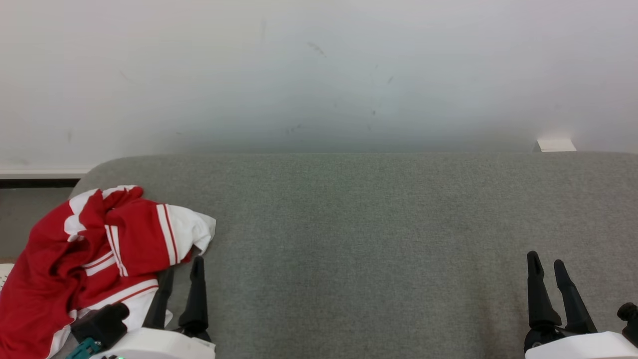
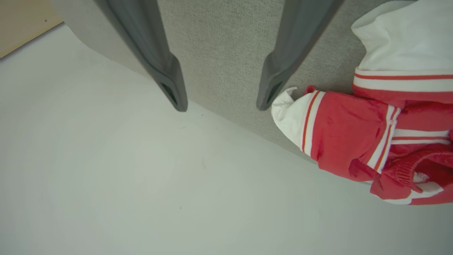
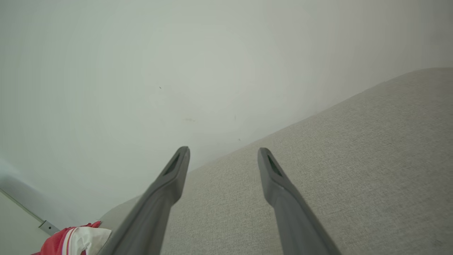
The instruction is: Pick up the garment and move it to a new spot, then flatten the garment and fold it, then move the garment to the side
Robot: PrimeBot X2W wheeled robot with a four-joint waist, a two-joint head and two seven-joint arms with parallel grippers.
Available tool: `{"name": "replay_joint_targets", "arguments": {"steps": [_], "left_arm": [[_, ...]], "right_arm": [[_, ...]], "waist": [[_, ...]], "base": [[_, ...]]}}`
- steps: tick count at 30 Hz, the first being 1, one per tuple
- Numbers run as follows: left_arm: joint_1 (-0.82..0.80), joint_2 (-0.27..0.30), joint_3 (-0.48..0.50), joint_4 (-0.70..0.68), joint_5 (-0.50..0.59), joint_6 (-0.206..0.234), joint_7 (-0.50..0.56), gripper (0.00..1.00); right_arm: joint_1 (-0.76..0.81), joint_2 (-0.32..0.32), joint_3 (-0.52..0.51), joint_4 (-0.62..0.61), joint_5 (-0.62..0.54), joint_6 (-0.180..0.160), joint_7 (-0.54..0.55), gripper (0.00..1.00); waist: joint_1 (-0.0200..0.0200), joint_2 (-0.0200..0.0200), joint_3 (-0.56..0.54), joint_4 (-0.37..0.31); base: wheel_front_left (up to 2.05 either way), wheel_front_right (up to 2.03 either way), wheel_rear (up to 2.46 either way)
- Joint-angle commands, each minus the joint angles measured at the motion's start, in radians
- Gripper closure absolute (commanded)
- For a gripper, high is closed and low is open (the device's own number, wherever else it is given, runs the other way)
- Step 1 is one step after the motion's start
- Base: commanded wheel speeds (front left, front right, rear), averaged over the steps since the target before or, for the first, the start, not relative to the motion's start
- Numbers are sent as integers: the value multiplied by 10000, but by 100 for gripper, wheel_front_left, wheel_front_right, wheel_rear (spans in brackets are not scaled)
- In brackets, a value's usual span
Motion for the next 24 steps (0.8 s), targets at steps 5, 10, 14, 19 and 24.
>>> {"name": "replay_joint_targets", "arguments": {"steps": [5, 10, 14, 19, 24], "left_arm": [[60, 116, -105, 19, 760, 60, -177, 0], [83, 127, -162, 144, 1262, 29, -315, 0], [92, 140, -193, 132, 1663, 51, -427, 0], [110, 152, -242, 69, 2163, 93, -525, 0], [147, 149, -292, 54, 2586, 136, -639, 0]], "right_arm": [[-9, 44, -46, 21, -934, 9, -189, 0], [35, 81, -67, 204, -1561, 9, -322, 0], [28, 95, 14, 330, -2006, 10, -416, 0], [13, 98, 100, 384, -2478, 10, -537, 0], [30, 99, 155, 397, -2918, 11, -658, 0]], "waist": [[0, 0, -29, -18], [0, 0, -122, -28], [0, 0, -169, -36], [0, 0, -188, -52], [0, 0, -203, -61]], "base": [[0, 0, 0], [0, 0, 0], [0, 0, 0], [0, 0, 0], [0, 0, 0]]}}
